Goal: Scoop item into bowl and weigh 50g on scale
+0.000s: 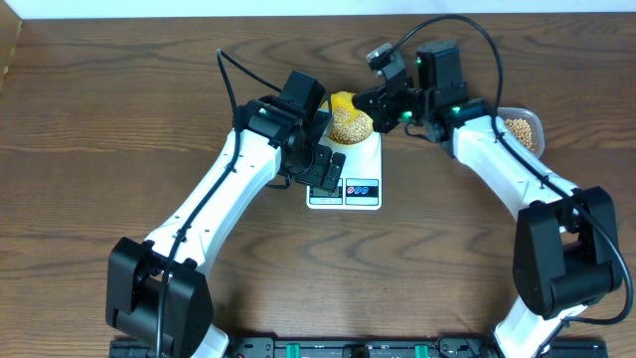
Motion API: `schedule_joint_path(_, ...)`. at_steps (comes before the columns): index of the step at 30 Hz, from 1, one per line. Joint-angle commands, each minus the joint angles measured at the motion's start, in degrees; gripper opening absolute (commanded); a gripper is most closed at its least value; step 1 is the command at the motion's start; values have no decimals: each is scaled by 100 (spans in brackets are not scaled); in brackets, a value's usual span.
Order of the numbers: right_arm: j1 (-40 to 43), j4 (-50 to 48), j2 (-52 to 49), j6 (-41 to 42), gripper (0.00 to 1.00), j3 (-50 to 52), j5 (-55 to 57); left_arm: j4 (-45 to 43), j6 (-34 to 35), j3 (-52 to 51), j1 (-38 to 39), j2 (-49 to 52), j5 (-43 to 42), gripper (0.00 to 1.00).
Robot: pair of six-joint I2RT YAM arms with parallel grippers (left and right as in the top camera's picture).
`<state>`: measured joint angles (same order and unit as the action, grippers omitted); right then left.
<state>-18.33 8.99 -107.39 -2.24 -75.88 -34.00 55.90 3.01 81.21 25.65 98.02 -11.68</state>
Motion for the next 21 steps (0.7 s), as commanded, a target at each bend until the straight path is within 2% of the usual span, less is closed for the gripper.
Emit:
schedule_joint_path(1, -122, 17, -57, -564, 1, 52, 684, 11, 33, -20, -20, 46, -7, 98)
schedule_joint_path(21, -181, 487, -214, -675, 1, 57, 752, 11, 33, -20, -20, 46, -7, 98)
